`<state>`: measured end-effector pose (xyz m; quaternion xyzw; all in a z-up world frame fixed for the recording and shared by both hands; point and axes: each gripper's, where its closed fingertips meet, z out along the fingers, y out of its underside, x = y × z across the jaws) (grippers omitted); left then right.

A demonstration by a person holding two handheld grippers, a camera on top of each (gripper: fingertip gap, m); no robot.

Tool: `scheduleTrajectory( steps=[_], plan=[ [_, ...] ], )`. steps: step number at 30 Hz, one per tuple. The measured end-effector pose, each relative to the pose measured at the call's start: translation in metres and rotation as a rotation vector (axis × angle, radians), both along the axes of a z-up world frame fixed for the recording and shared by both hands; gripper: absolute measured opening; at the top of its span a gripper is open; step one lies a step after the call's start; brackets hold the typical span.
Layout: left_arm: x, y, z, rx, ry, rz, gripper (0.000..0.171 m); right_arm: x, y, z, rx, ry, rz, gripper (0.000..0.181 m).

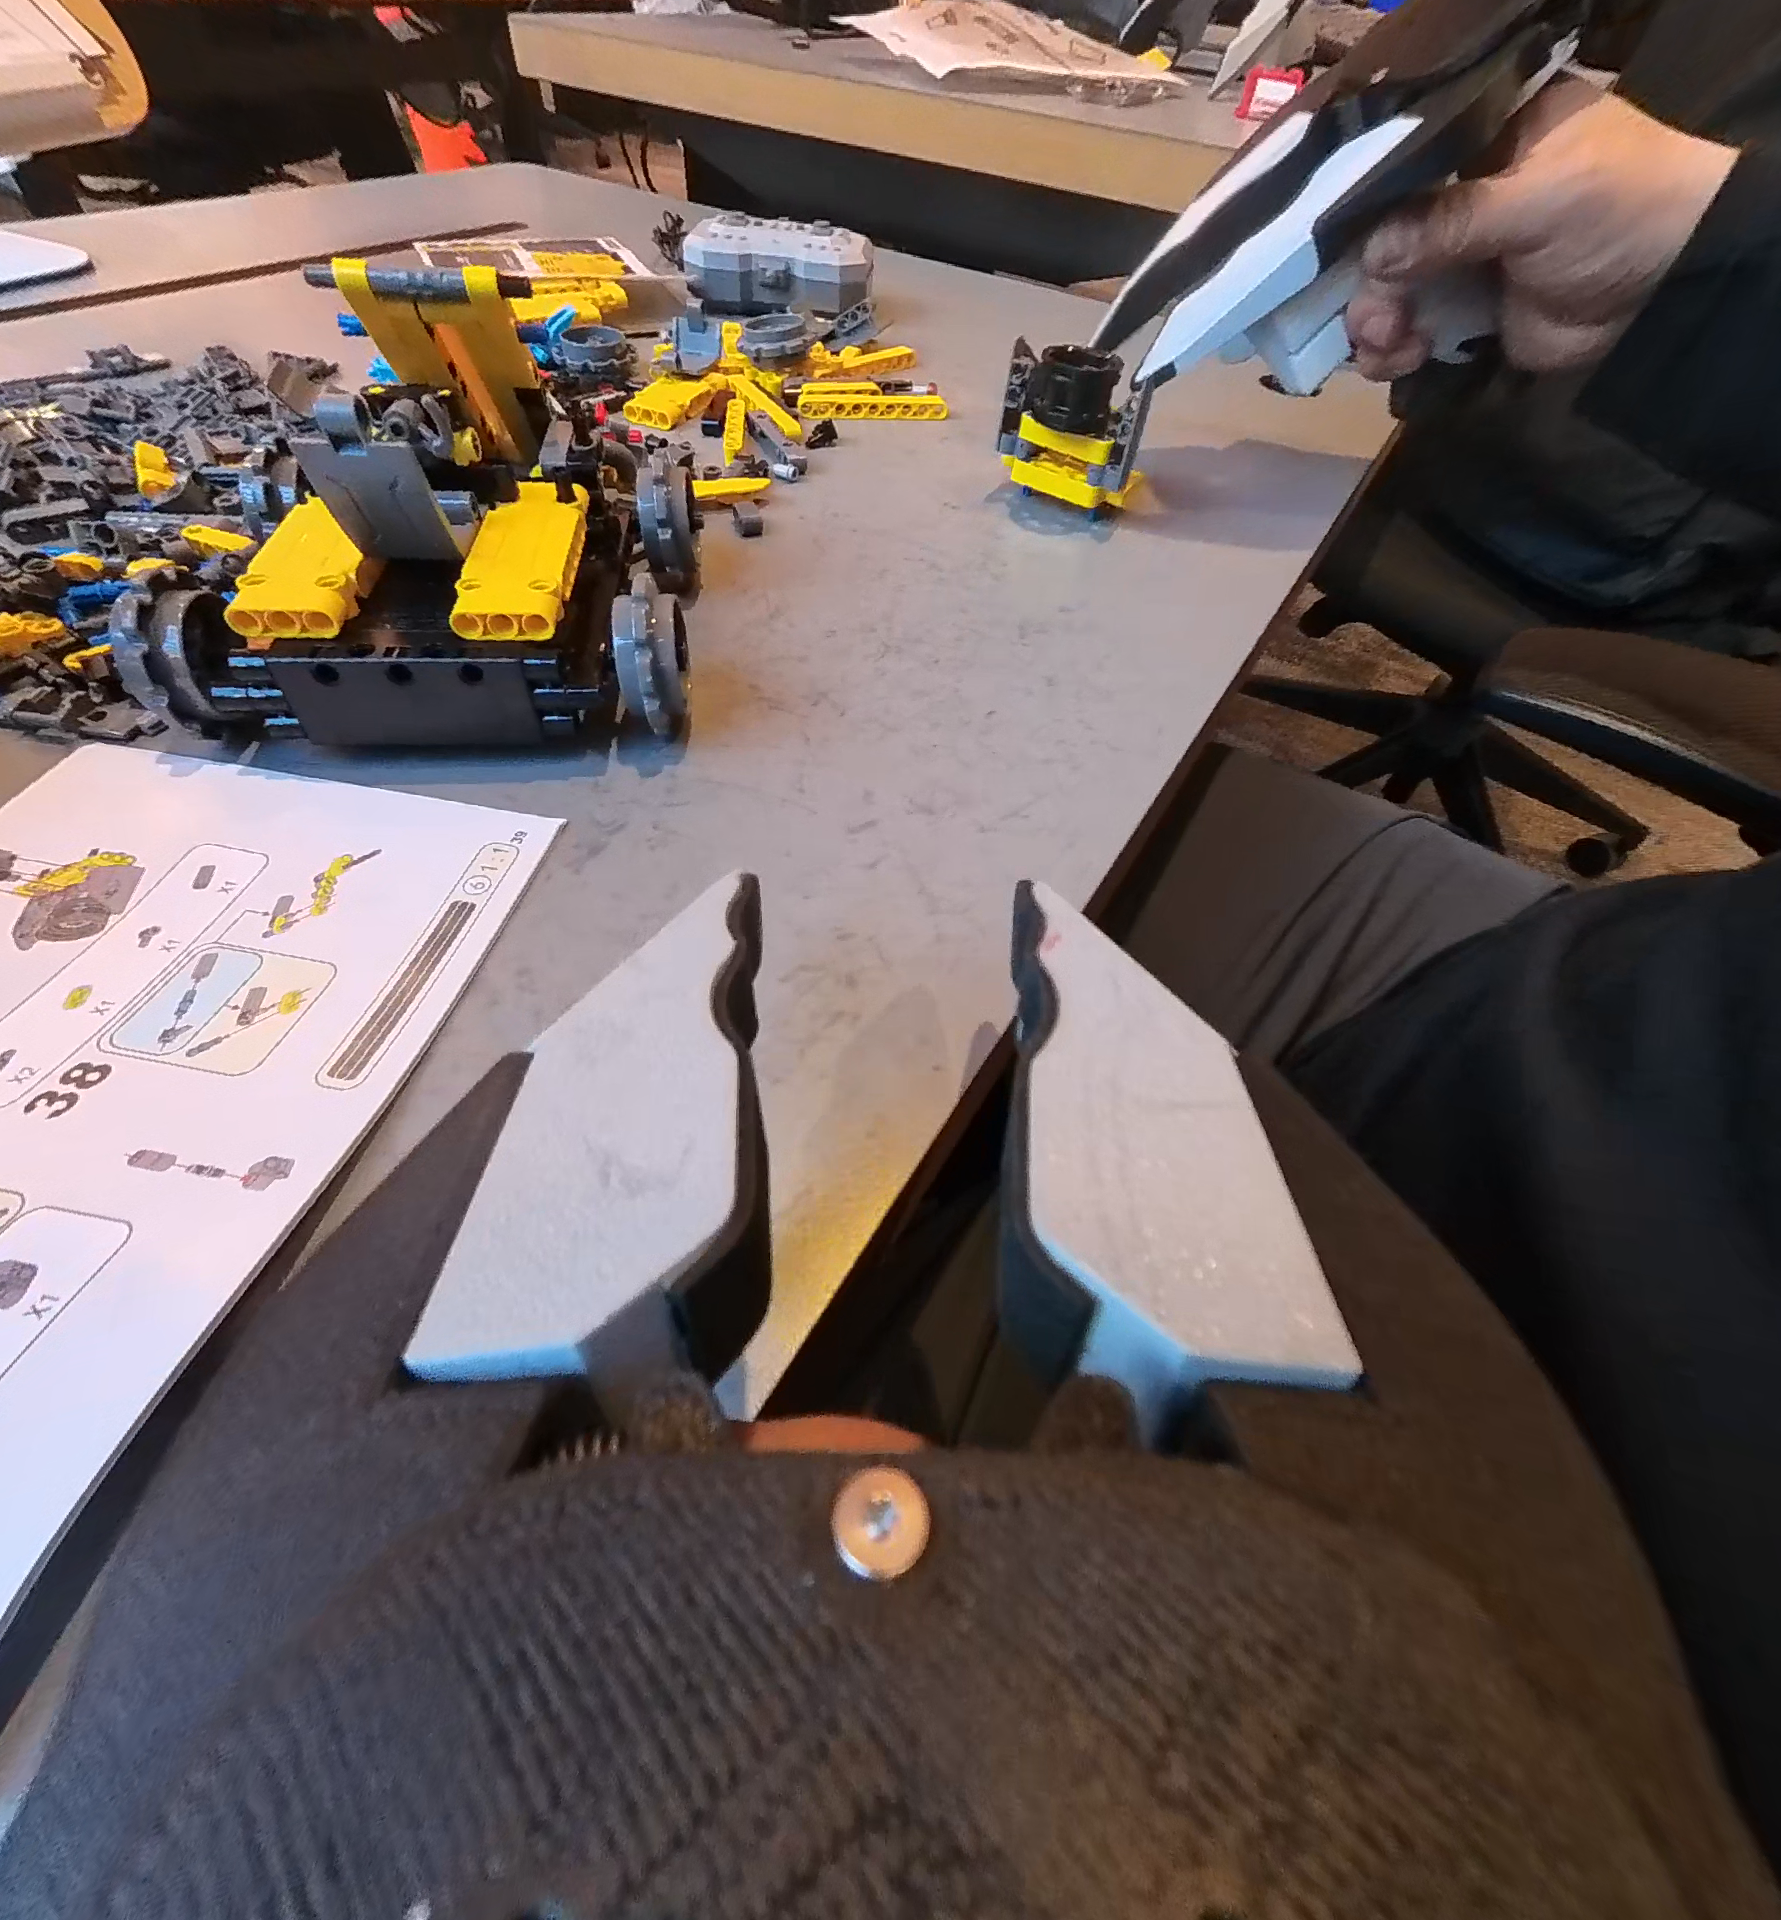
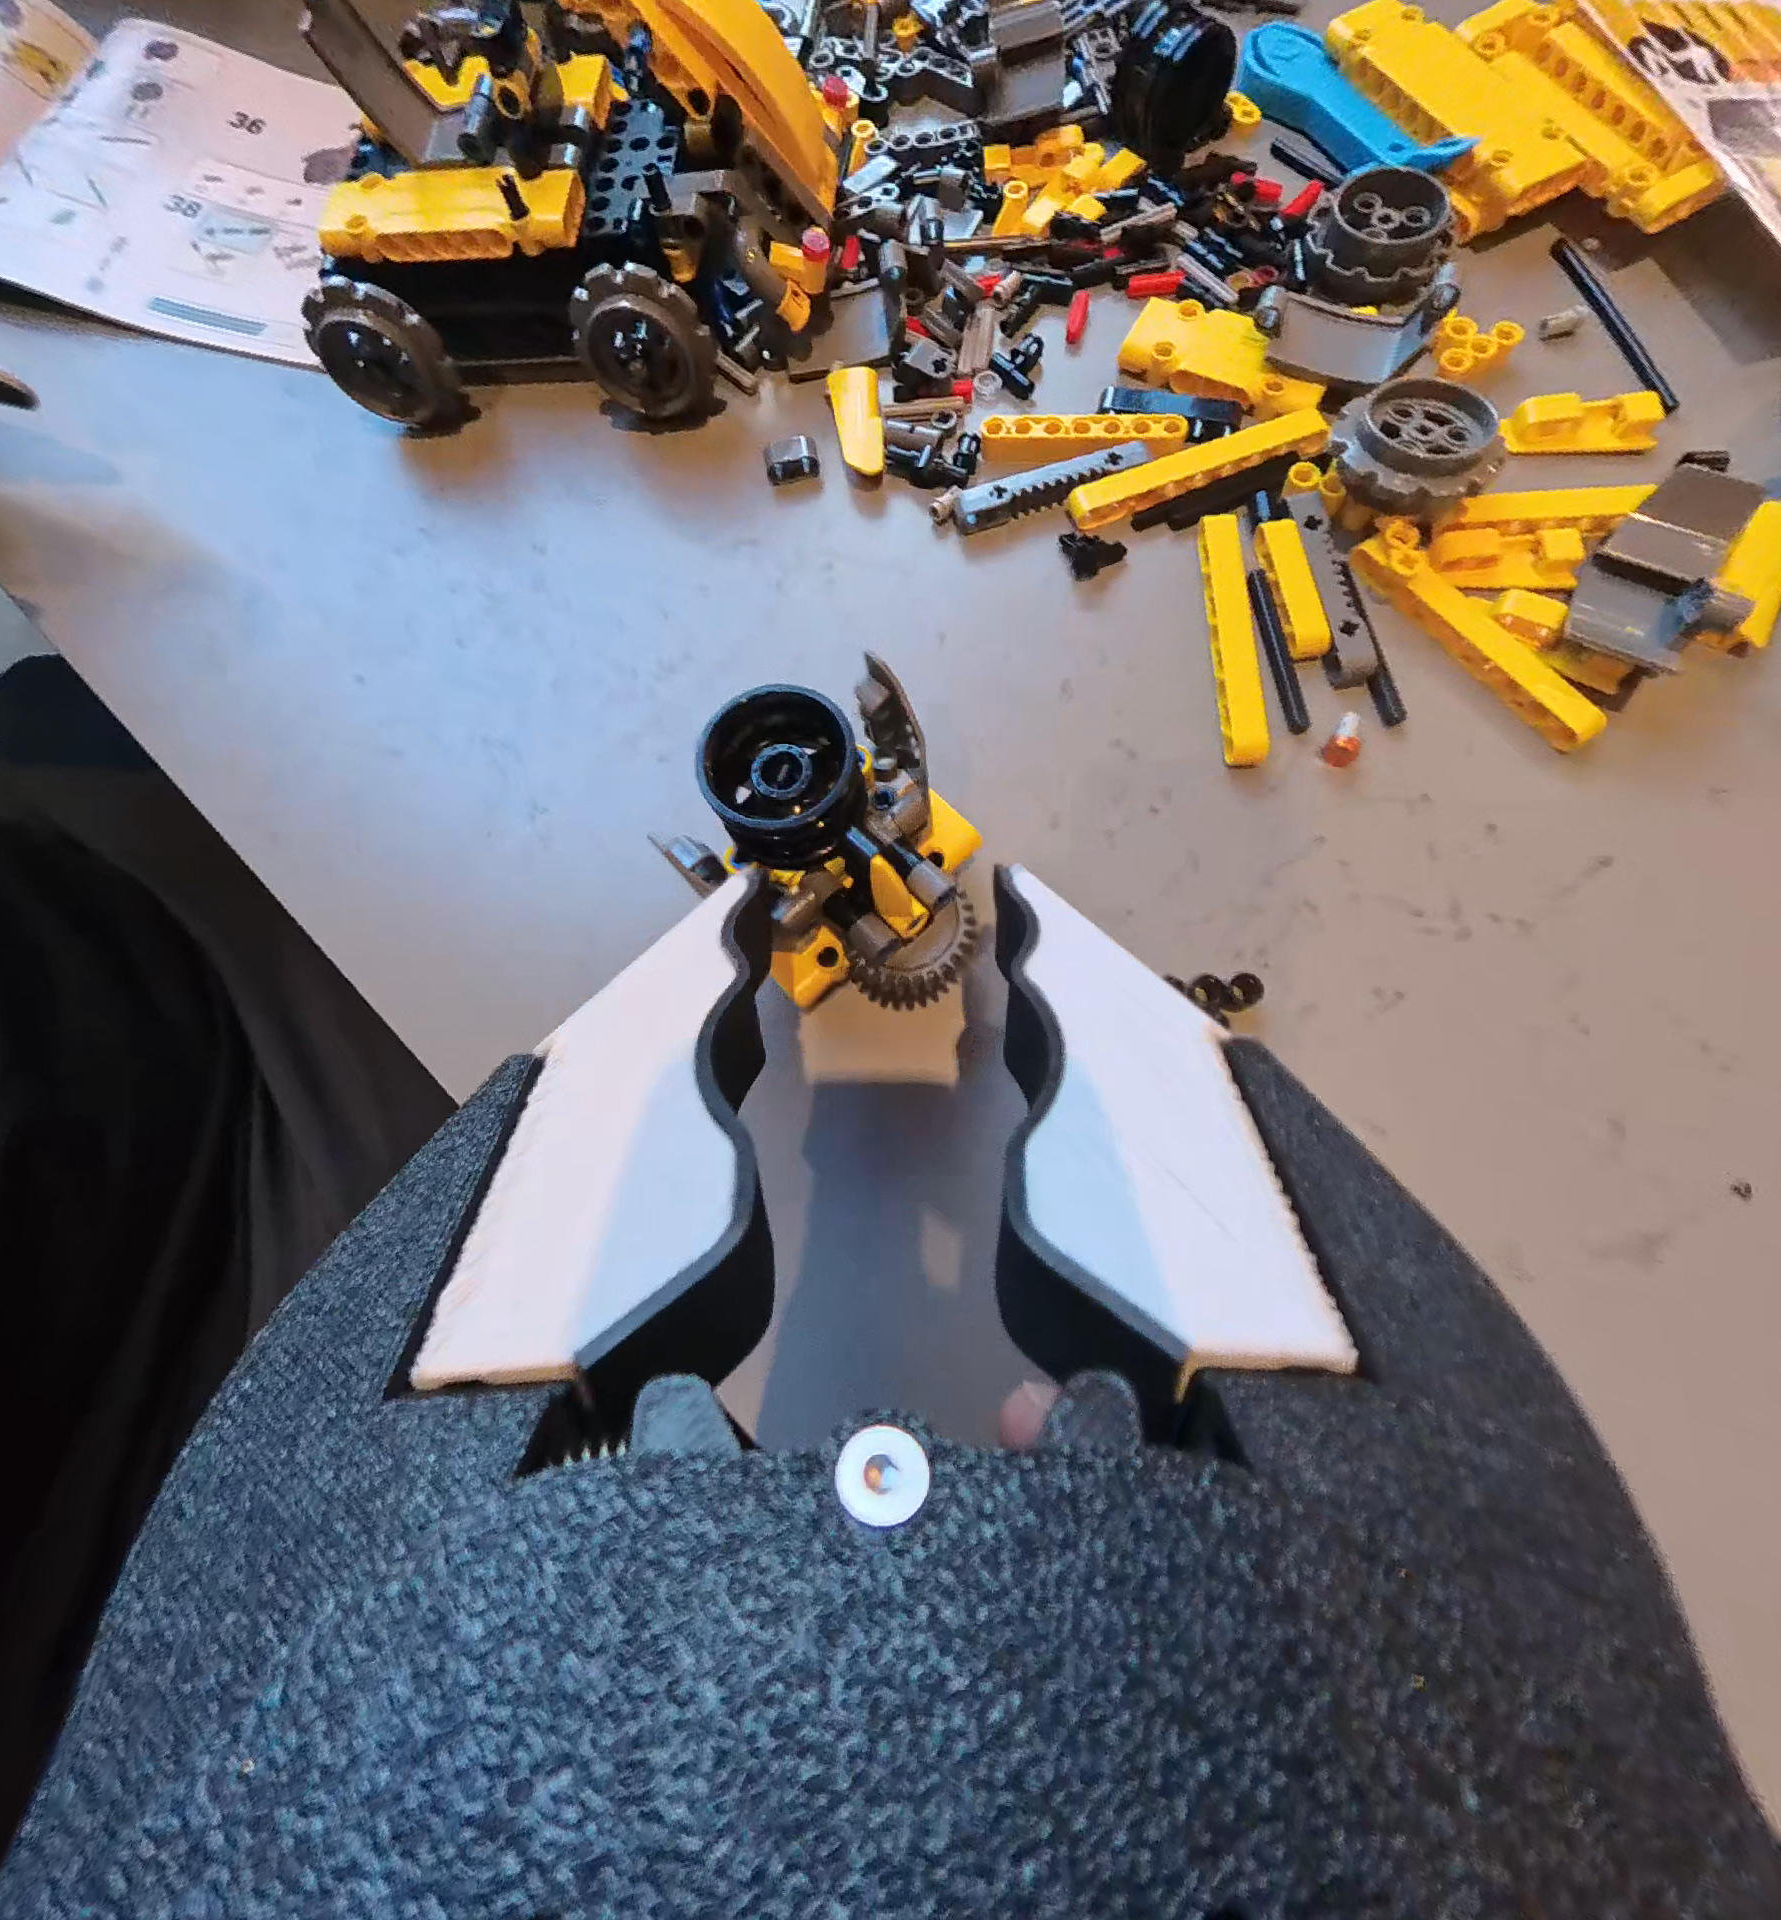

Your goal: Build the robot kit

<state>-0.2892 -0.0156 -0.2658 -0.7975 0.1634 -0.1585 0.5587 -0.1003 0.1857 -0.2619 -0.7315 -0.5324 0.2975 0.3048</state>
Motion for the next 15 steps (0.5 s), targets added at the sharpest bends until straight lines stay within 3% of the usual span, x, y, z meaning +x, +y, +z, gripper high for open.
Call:
scheduleTrajectory(
  steps=[15],
  plan=[
    [-0.001, -0.002, 0.005, 0.014, -0.002, -0.002, 0.046, -0.053, -0.025, 0.020, 0.063, -0.022, 0.151, 0.040]
  ],
)
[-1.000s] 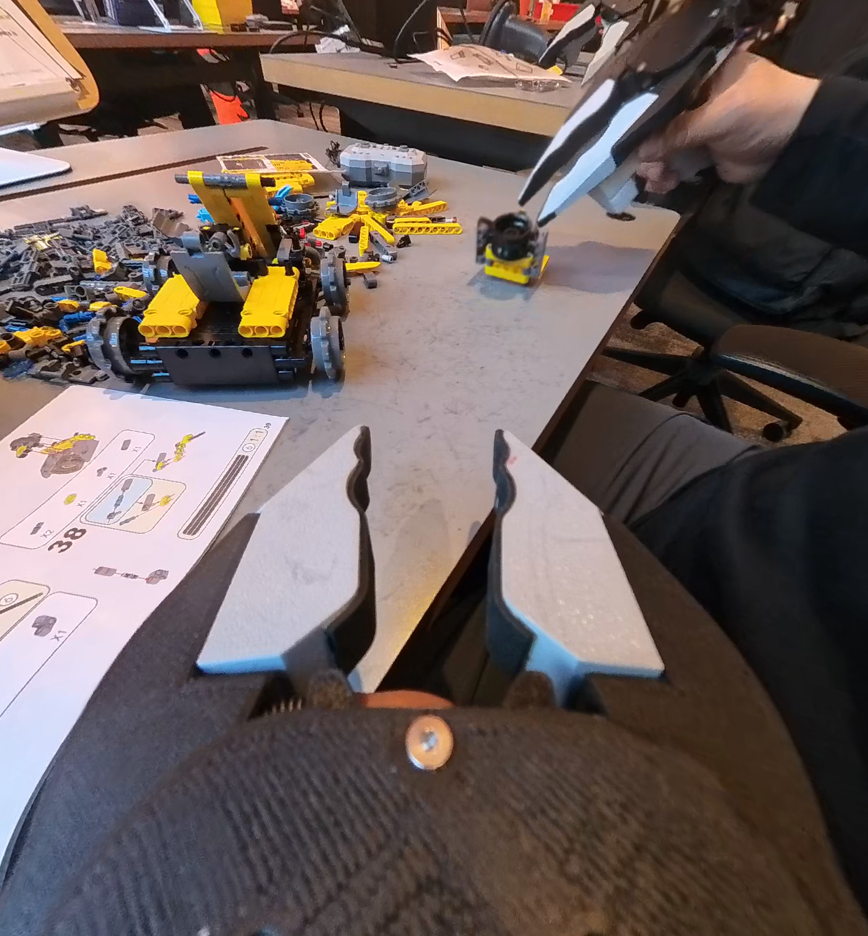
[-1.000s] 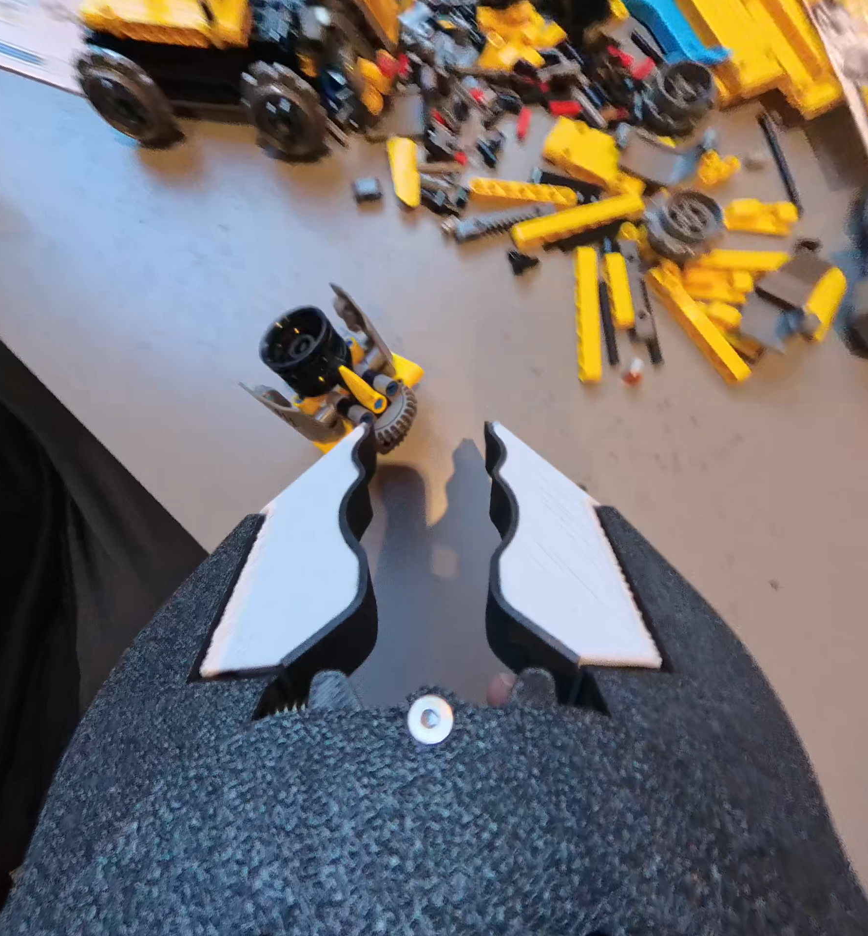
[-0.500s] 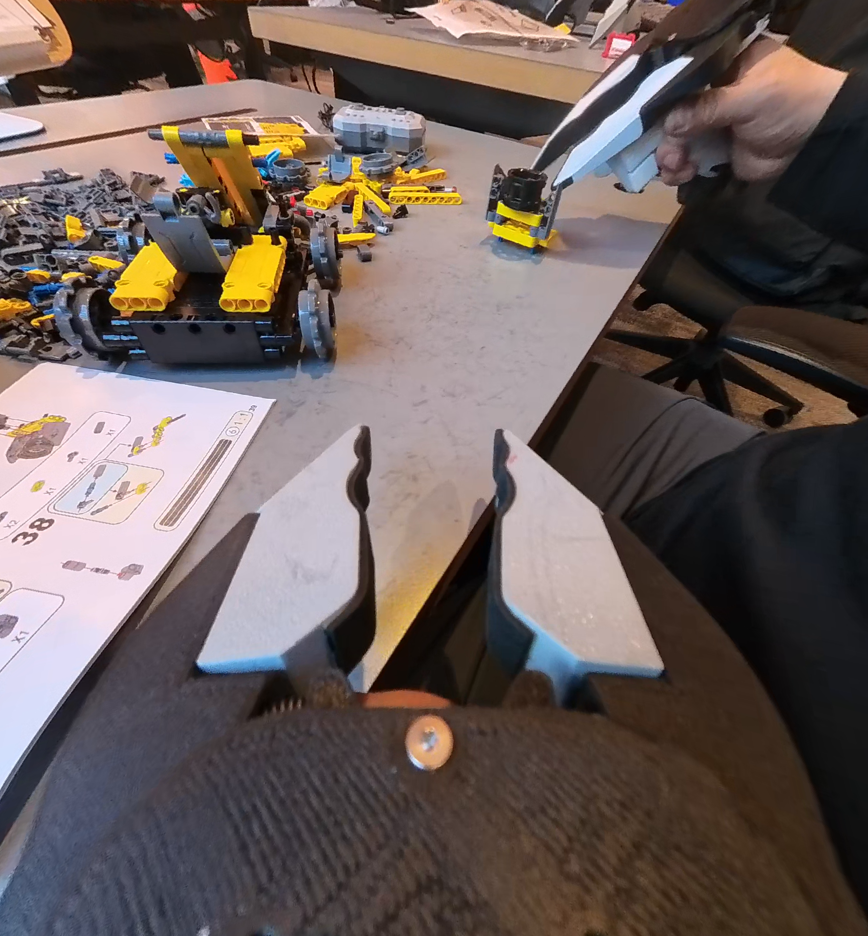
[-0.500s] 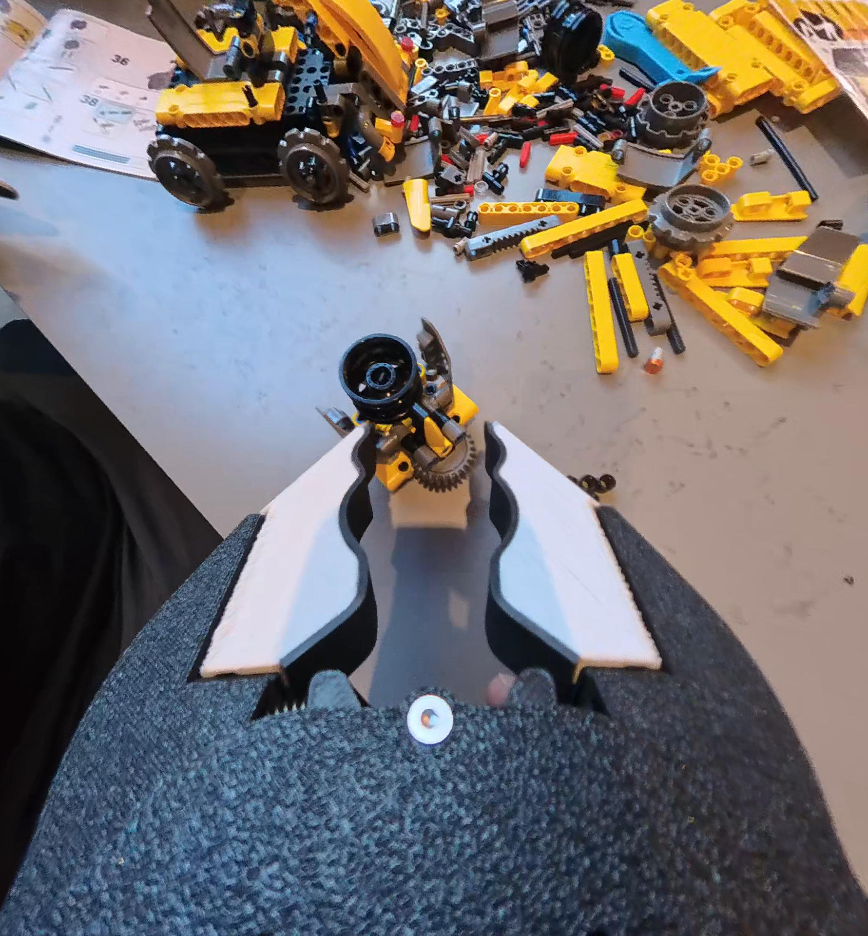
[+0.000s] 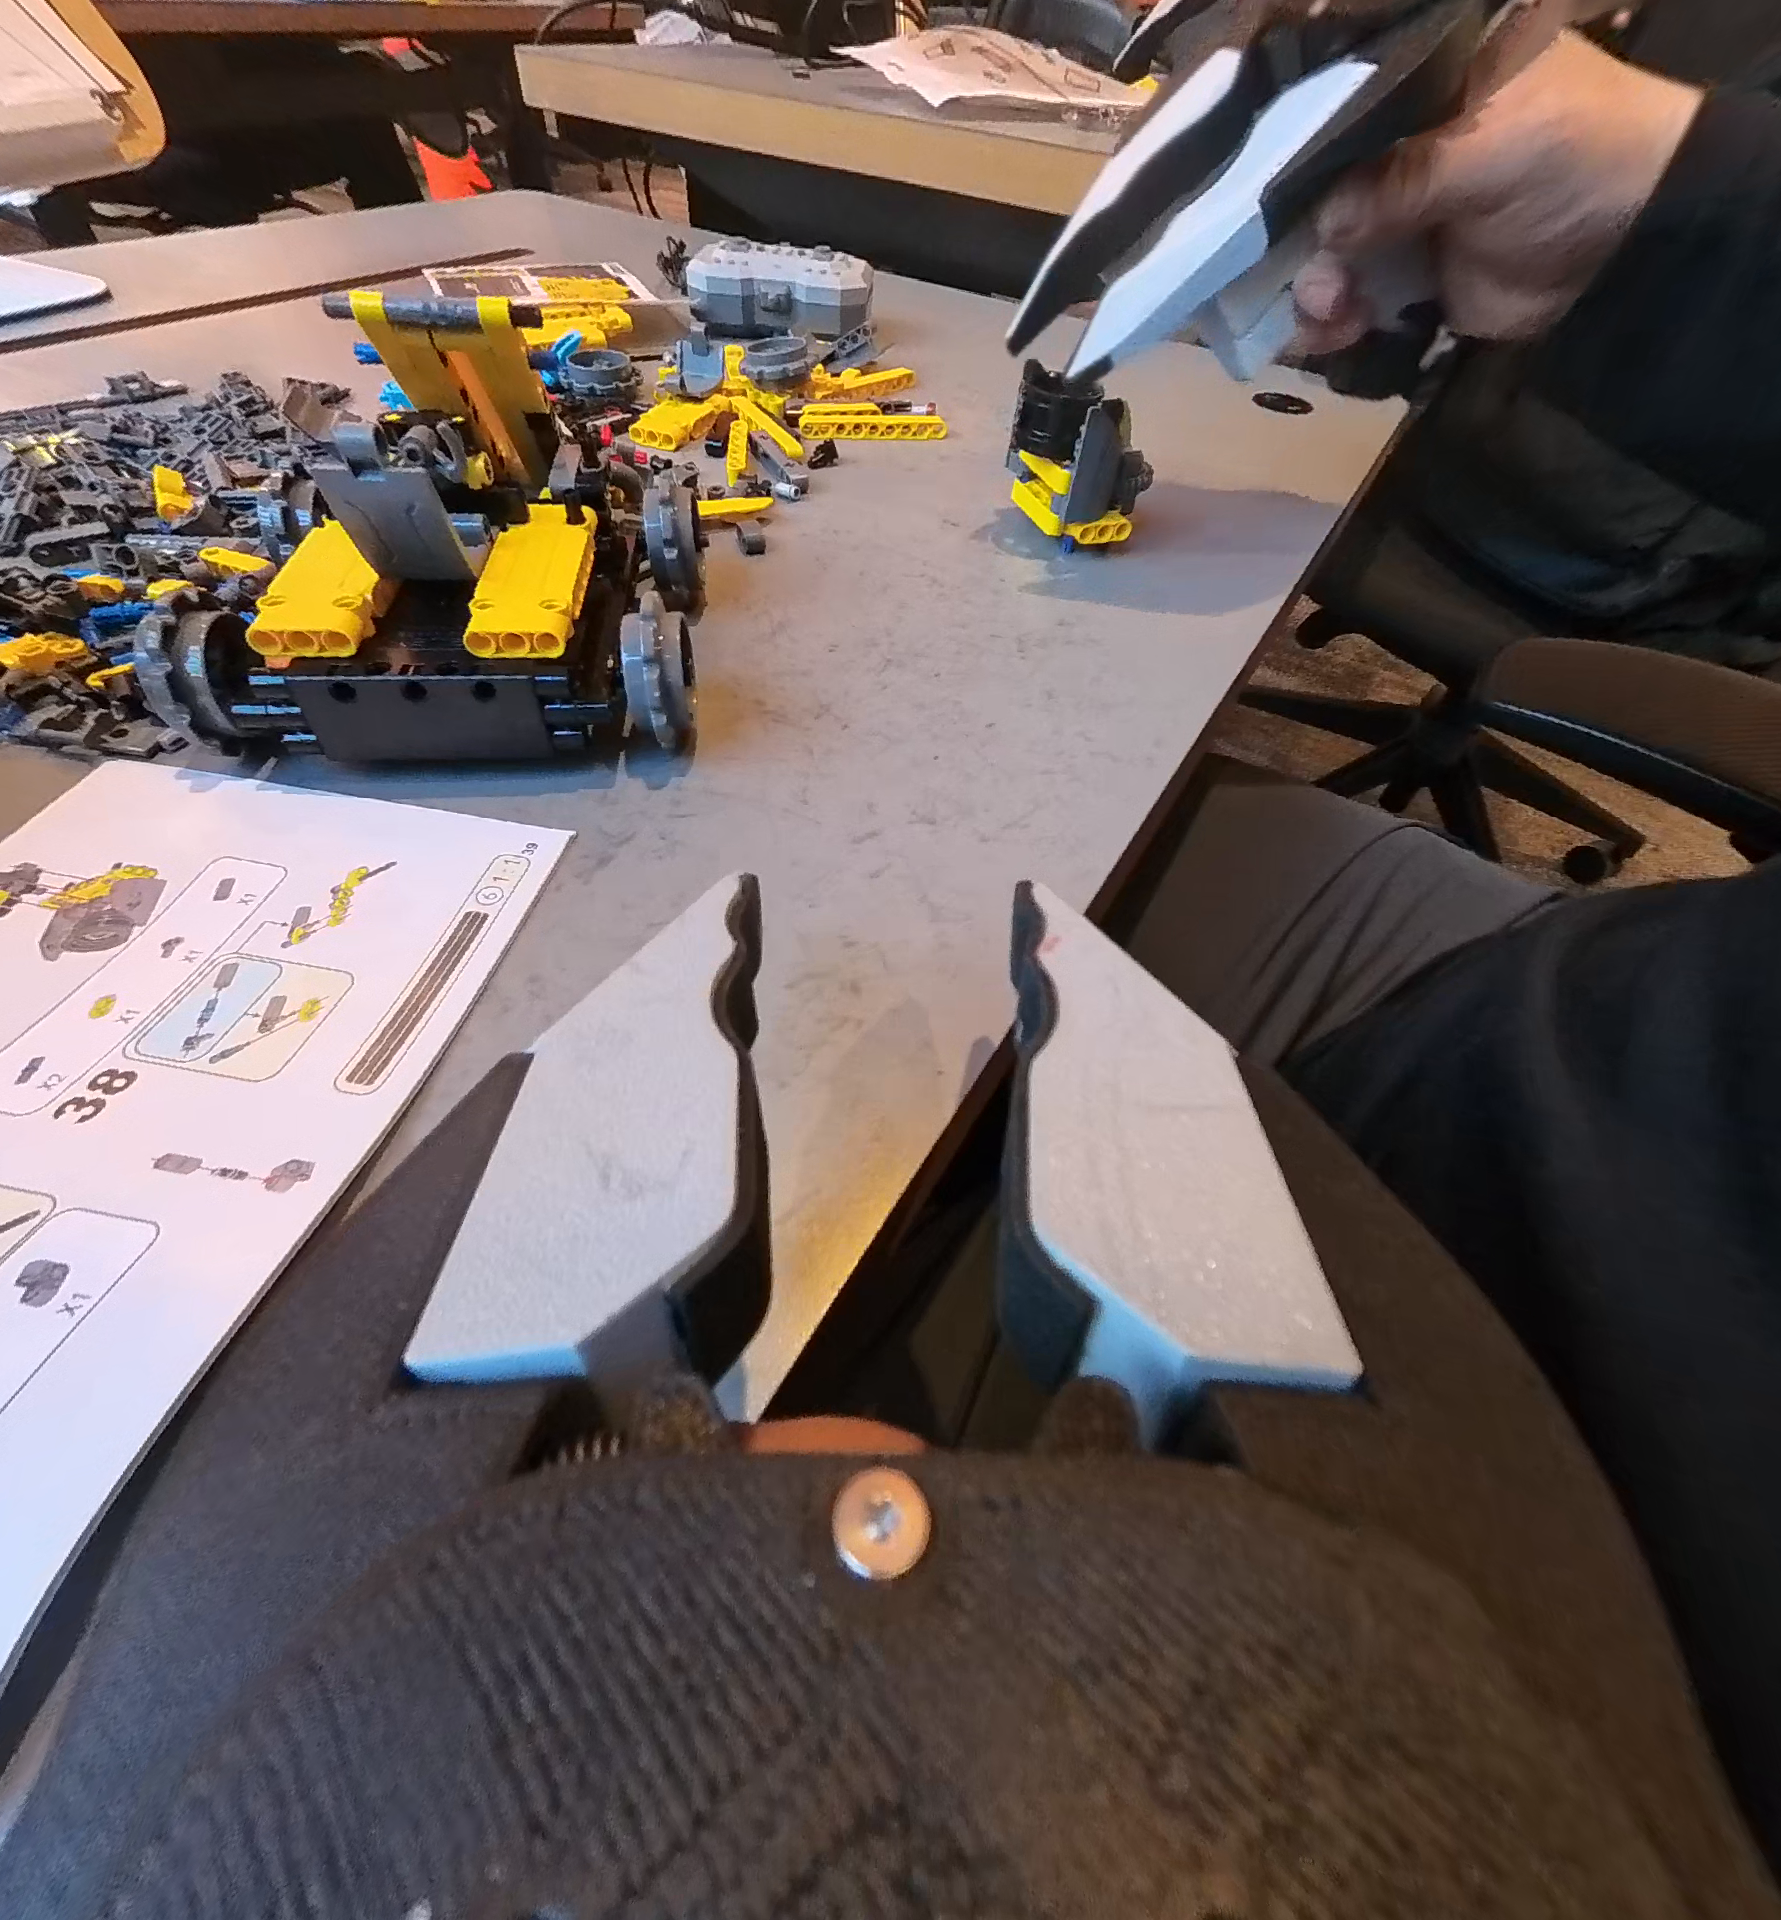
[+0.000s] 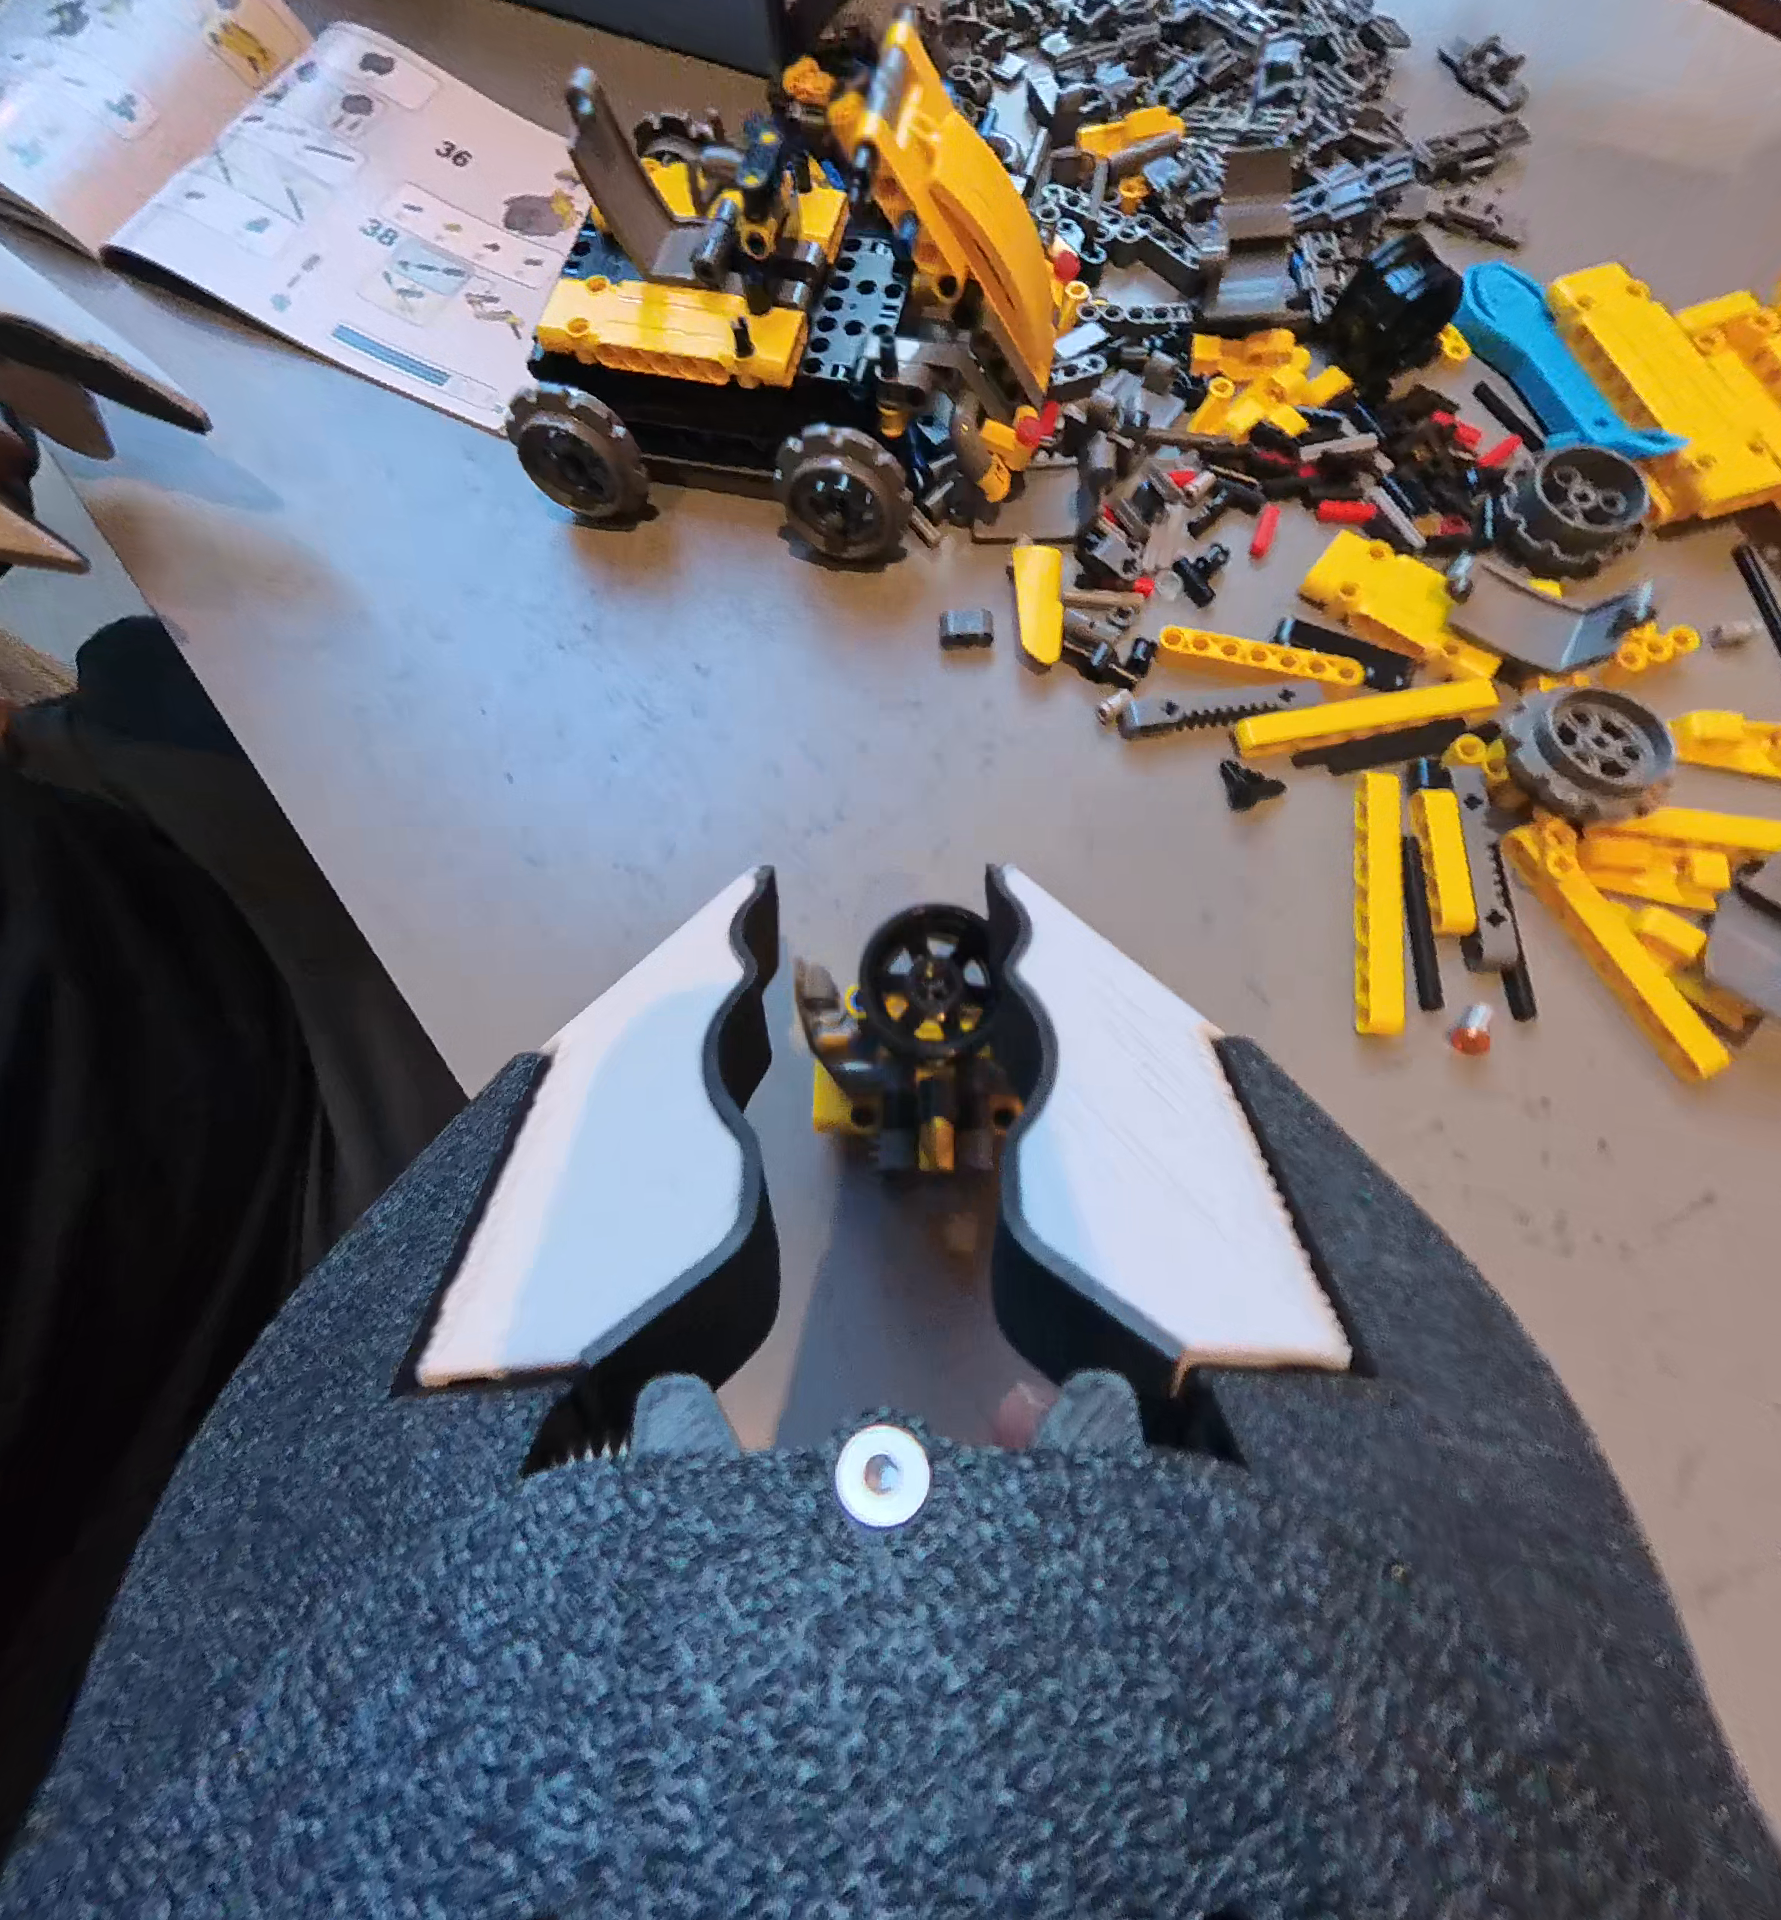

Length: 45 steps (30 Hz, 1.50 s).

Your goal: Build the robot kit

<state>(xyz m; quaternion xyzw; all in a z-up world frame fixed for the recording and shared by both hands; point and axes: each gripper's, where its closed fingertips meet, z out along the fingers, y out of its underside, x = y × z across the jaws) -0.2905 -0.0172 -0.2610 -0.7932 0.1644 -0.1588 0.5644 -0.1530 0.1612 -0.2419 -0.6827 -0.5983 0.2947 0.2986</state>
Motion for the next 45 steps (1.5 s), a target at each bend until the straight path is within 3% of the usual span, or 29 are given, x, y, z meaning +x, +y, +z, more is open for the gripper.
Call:
scheduleTrajectory(
  steps=[9, 14, 21, 33, 38, 45],
  plan=[
    [-0.001, -0.001, 0.002, 0.008, 0.002, 0.002, 0.046, -0.028, -0.003, -0.024, 0.082, -0.180, 0.086, 0.039],
    [-0.002, -0.001, 0.003, 0.007, -0.005, 0.005, 0.046, -0.034, -0.004, -0.002, 0.100, -0.110, 0.076, 0.040],
    [0.000, -0.001, 0.003, 0.005, -0.015, -0.006, 0.046, 0.003, 0.001, 0.012, 0.078, -0.050, -0.043, 0.045],
    [0.005, 0.000, -0.005, -0.017, 0.009, -0.012, 0.046, 0.065, 0.005, 0.009, 0.062, 0.067, -0.179, 0.057],
    [0.007, 0.002, -0.009, -0.033, 0.003, -0.011, 0.045, 0.108, 0.044, -0.010, 0.097, -0.037, -0.331, 0.043],
    [0.008, 0.004, -0.010, -0.019, 0.038, -0.004, 0.045, 0.105, 0.074, -0.047, 0.046, -0.162, -0.290, 0.038]
  ],
)
